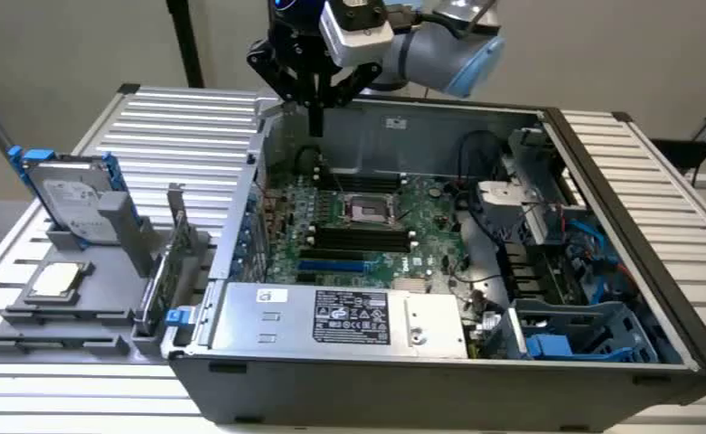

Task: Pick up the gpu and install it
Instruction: 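Reach for the gpu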

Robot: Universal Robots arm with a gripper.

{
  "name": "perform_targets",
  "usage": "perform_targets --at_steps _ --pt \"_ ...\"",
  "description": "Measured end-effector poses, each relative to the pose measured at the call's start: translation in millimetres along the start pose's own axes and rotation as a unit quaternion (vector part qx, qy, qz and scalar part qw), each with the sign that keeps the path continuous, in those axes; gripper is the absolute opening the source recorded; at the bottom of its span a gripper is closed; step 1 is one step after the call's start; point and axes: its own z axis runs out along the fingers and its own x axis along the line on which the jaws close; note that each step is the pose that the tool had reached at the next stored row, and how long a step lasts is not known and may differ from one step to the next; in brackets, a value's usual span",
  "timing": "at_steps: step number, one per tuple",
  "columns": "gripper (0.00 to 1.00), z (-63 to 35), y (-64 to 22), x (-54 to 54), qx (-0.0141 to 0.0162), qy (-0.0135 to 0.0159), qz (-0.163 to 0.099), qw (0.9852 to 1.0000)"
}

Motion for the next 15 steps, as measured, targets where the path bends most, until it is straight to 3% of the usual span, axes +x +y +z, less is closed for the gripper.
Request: perform_targets --at_steps 15 --pt "0.11 0.0 0.0 0.0 0.0000 0.0000 0.000 1.0000"
